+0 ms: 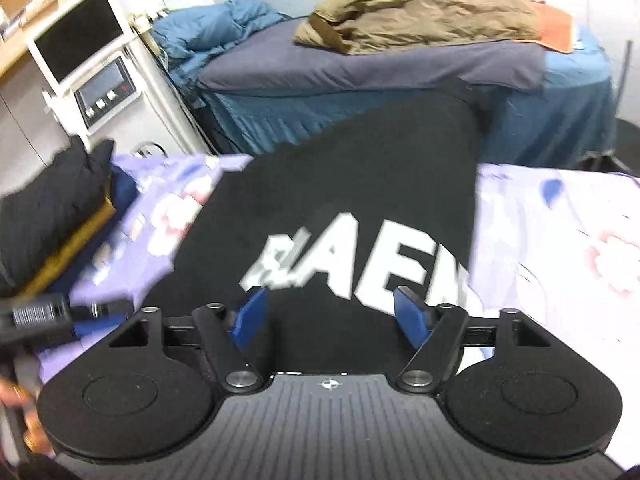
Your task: Fold large clothes
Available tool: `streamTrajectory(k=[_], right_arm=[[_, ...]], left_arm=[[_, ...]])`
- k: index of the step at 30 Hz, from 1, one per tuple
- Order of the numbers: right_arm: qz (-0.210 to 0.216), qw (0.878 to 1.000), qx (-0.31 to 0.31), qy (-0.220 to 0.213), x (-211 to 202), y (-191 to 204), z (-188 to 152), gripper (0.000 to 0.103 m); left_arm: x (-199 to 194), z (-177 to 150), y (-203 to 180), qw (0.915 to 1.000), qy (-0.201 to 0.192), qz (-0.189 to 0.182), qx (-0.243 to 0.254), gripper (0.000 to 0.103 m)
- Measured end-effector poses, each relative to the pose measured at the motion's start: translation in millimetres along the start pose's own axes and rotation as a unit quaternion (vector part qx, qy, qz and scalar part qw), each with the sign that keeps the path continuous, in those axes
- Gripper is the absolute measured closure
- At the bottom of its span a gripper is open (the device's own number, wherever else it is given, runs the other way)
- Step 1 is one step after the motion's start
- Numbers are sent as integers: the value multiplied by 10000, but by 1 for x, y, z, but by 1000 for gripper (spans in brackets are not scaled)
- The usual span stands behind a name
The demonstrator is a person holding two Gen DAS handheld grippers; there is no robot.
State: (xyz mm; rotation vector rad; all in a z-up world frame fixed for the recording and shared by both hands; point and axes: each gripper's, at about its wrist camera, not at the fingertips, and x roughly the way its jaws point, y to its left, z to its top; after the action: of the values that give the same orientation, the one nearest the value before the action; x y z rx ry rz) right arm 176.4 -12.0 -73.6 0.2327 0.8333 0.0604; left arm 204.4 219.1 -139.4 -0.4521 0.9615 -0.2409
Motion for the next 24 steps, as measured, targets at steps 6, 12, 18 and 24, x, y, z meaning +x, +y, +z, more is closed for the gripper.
streamTrajectory(k=[6, 12, 18, 24], right_arm=[[-172, 9995, -73, 249, 9, -24, -36, 34], [-406, 9978, -396, 353, 18, -25, -48, 34], [-339, 9973, -489, 428, 17, -27, -49, 26], [-168, 9995, 270, 37, -16, -55, -33, 3]], left_arm=[[31, -16, -12, 9986, 323, 325, 272, 0], [32, -24, -21, 9975, 328, 292, 549, 0], [4, -13, 14, 9988, 340, -218, -269, 0], [-38, -14, 67, 9921, 37, -548, -1124, 0]])
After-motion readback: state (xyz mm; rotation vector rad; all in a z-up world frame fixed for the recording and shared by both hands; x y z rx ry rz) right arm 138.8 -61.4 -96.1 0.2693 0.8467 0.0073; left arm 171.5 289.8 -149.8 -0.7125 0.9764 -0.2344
